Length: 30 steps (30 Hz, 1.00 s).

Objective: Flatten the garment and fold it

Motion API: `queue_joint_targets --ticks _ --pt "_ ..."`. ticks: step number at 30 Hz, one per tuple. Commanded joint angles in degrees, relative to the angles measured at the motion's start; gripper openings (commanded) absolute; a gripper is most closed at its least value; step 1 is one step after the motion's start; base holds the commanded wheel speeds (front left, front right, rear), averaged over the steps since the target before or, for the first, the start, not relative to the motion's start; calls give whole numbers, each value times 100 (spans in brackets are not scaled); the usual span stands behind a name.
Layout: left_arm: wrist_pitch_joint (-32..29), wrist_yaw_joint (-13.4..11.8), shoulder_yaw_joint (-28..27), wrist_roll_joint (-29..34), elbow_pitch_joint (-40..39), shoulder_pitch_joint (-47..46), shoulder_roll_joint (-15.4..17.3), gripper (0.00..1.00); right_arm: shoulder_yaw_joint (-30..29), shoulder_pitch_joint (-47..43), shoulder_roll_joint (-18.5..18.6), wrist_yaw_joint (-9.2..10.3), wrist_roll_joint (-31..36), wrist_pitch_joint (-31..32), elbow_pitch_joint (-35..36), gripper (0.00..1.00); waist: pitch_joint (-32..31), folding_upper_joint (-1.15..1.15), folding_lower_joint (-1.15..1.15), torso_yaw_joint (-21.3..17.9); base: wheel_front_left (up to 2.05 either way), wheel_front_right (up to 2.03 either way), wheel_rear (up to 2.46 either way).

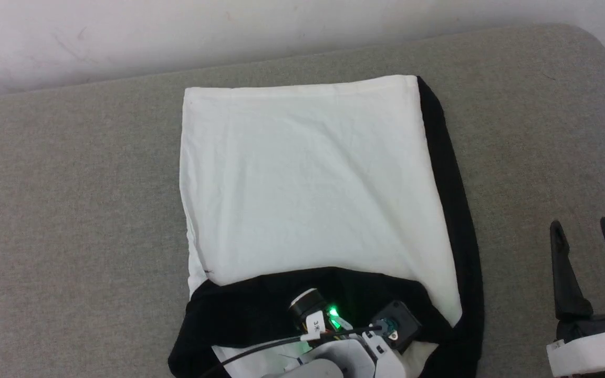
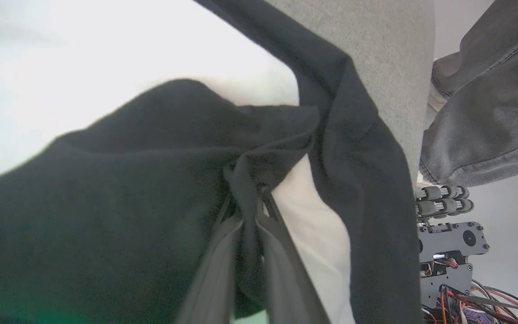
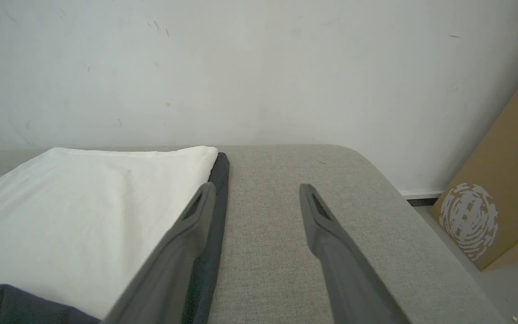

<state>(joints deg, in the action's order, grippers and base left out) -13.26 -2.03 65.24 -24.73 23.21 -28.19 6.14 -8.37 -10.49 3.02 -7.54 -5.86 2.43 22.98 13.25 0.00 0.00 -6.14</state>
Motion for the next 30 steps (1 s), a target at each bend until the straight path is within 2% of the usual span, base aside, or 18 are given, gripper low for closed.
queue_joint_targets --ticks 1,3,4,9,12,15,18,22,26,30 --pt "35 30 8 -22 114 -97 -38 49 0 102 -14 5 19 -33 -19 100 9 0 0 13 0 0 0" --pt "124 52 14 -44 222 -131 -104 98 -19 107 -14 5 21 -27 -41 100 -15 0 0 59 0 0 0" --pt "181 42 -4 -70 252 -141 -137 100 -26 104 -14 5 22 -21 -51 100 -39 0 0 87 0 0 0" --pt "414 41 -143 -322 64 -185 -259 100 -91 61 -14 5 17 17 -55 100 -222 0 0 274 0 0 0" --pt "497 22 -344 -537 -355 -251 -280 100 -137 17 -14 5 5 49 -38 100 -358 0 0 400 0 0 0" --pt "634 -116 -755 -761 -987 -310 -194 100 -180 -28 -14 5 -1 83 -5 100 -487 0 0 511 0 0 0" --pt "873 -370 -1229 -761 -1733 -368 174 100 -213 -60 -14 5 -3 115 22 100 -598 0 0 584 0 0 0" --pt "1063 -840 -1946 -831 -2700 -150 812 100 -242 -121 -14 5 -10 155 45 100 -730 0 0 644 0 0 0" --pt "1227 -1386 -2640 -779 -3533 303 1559 100 -262 -202 -14 5 -24 181 70 100 -824 0 0 674 0 0 0" --pt "1536 -1905 -3316 -776 -4267 995 2159 100 -282 -267 -14 5 -47 190 88 100 -884 0 0 699 0 0 0"
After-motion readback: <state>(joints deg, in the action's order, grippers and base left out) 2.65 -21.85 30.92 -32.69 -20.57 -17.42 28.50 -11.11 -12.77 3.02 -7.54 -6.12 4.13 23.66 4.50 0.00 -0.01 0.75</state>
